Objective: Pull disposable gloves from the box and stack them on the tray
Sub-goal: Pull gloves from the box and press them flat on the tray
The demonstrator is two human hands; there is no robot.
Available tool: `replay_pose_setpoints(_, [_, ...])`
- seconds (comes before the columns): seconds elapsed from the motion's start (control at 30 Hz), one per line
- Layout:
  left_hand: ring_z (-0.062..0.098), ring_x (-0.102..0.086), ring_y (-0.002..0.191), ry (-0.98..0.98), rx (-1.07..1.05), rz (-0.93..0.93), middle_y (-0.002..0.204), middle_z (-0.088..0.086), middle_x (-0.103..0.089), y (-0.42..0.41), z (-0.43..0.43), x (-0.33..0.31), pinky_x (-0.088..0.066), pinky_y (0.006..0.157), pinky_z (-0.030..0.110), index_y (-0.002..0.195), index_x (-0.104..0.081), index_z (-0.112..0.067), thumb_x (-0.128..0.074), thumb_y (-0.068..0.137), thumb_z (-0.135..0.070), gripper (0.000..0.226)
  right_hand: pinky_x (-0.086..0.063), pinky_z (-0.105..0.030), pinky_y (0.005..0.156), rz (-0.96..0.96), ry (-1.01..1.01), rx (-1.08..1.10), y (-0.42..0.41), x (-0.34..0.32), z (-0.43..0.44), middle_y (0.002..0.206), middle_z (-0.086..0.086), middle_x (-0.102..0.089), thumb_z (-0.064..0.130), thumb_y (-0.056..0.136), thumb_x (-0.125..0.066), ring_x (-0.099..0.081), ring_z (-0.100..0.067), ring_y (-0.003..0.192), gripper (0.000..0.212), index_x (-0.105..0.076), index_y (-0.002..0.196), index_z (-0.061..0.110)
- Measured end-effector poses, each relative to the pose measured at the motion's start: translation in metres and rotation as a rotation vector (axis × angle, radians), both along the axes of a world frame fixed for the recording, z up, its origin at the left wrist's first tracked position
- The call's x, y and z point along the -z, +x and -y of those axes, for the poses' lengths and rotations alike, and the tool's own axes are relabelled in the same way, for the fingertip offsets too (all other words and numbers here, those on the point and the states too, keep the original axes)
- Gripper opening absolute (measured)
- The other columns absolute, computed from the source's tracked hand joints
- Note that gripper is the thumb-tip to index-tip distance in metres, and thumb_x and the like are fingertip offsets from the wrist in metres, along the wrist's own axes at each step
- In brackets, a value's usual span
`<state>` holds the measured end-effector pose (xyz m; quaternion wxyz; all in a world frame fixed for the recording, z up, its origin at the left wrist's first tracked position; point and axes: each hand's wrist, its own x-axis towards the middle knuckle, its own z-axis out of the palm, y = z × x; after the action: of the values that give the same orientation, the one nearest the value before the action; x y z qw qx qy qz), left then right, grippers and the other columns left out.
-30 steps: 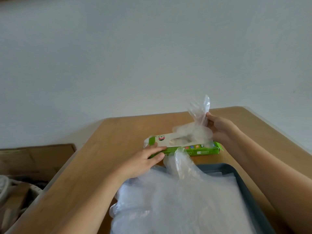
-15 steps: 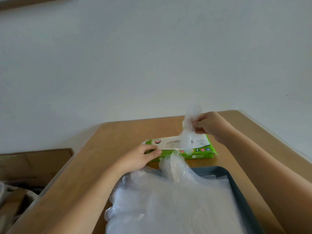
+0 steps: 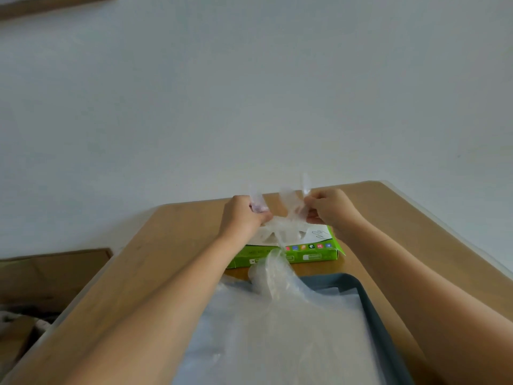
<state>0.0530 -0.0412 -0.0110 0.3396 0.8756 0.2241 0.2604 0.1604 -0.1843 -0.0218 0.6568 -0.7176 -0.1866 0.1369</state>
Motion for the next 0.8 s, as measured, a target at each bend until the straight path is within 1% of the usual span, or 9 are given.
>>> replay_pose_setpoints(0.13, [0.008, -0.051, 0.063, 0.274, 0.181, -0.136, 0.069, -0.009, -0.053, -0.016, -0.007, 0.011, -0.035, 0.054, 0.017, 0.089, -0.064, -0.02, -0.066, 0.083, -0.007, 0.014, -0.059, -0.04, 0.066, -0.147, 0.008, 0.174, 0.016, 0.012, 0.006, 0.09, -0.023, -0.068, 0.014, 0.098, -0.044, -0.067, -0.03, 0.07, 0.027, -0.06, 0.096, -0.008])
replay_pose_setpoints(0.27, [0.017, -0.053, 0.096, 0.365, 0.374, -0.297, 0.106, 0.002, -0.05, -0.011, -0.004, 0.018, -0.041, 0.08, 0.022, 0.116, -0.064, -0.029, -0.052, 0.093, -0.007, 0.034, -0.046, -0.024, 0.054, -0.062, -0.292, 0.03, 0.003, 0.009, 0.004, 0.083, -0.009, -0.065, 0.056, 0.083, -0.062, -0.061, -0.017, 0.064, 0.058, -0.059, 0.102, 0.002])
replay_pose_setpoints(0.33, [0.019, -0.05, 0.108, 0.362, 0.409, -0.387, 0.114, 0.002, -0.045, -0.005, -0.002, 0.021, -0.038, 0.089, 0.023, 0.125, -0.062, -0.027, -0.047, 0.097, -0.01, 0.037, -0.045, -0.026, 0.055, 0.079, -0.473, 0.034, -0.001, 0.008, 0.002, 0.079, -0.007, -0.063, 0.047, 0.081, -0.07, -0.058, -0.018, 0.066, 0.045, -0.062, 0.095, 0.004])
replay_pose_setpoints(0.4, [0.022, -0.05, 0.115, 0.35, 0.399, -0.503, 0.123, 0.004, -0.05, 0.0, -0.001, 0.023, -0.038, 0.097, 0.024, 0.122, -0.066, -0.02, -0.046, 0.096, -0.008, 0.035, -0.051, -0.034, 0.068, 0.133, -0.431, 0.044, 0.001, 0.01, 0.001, 0.079, -0.009, -0.064, 0.026, 0.086, -0.069, -0.06, -0.023, 0.073, 0.023, -0.068, 0.089, 0.003])
replay_pose_setpoints(0.47, [0.023, -0.056, 0.095, 0.341, 0.386, -0.559, 0.098, 0.002, -0.06, 0.003, -0.001, 0.025, -0.045, 0.085, 0.029, 0.087, -0.074, -0.024, -0.043, 0.09, -0.001, 0.039, -0.054, -0.035, 0.077, 0.042, -0.179, 0.041, -0.001, 0.005, -0.001, 0.076, -0.01, -0.064, 0.014, 0.09, -0.064, -0.06, -0.022, 0.07, 0.016, -0.069, 0.082, 0.002])
replay_pose_setpoints(0.53, [0.022, -0.042, 0.071, 0.361, 0.37, -0.586, 0.07, -0.002, -0.041, 0.007, -0.001, 0.025, -0.034, 0.063, 0.031, 0.053, -0.043, -0.021, -0.037, 0.081, 0.003, 0.038, -0.051, -0.025, 0.07, -0.142, 0.208, -0.012, -0.007, -0.015, 0.001, 0.068, -0.008, -0.061, 0.008, 0.094, -0.054, -0.056, -0.016, 0.062, 0.023, -0.062, 0.073, 0.005])
replay_pose_setpoints(0.63, [0.021, -0.034, 0.071, 0.385, 0.406, -0.621, 0.07, 0.0, -0.03, 0.005, 0.0, 0.02, -0.026, 0.064, 0.032, 0.058, -0.034, -0.015, -0.035, 0.079, 0.006, 0.03, -0.045, -0.022, 0.066, -0.178, 0.409, -0.189, -0.018, -0.056, 0.02, 0.06, 0.0, -0.062, 0.011, 0.097, -0.047, -0.058, -0.013, 0.061, 0.026, -0.059, 0.074, 0.011])
replay_pose_setpoints(0.73, [0.016, -0.046, 0.076, 0.206, 0.441, -0.538, 0.078, -0.005, -0.049, -0.003, -0.001, 0.0, -0.035, 0.067, 0.023, 0.081, -0.069, -0.012, -0.043, 0.084, 0.007, 0.032, -0.051, -0.022, 0.066, -0.088, 0.294, -0.425, -0.034, -0.085, 0.045, 0.067, -0.001, -0.064, 0.006, 0.095, -0.045, -0.062, -0.013, 0.063, 0.021, -0.06, 0.082, 0.009])
replay_pose_setpoints(0.8, [0.01, -0.052, 0.09, 0.028, 0.288, -0.379, 0.097, -0.006, -0.058, -0.014, 0.0, -0.022, -0.038, 0.078, 0.014, 0.102, -0.071, -0.012, -0.048, 0.087, -0.001, 0.029, -0.053, -0.022, 0.067, 0.001, 0.173, -0.504, -0.049, -0.094, 0.059, 0.074, -0.006, -0.068, 0.0, 0.091, -0.048, -0.063, -0.014, 0.065, 0.015, -0.062, 0.095, 0.005])
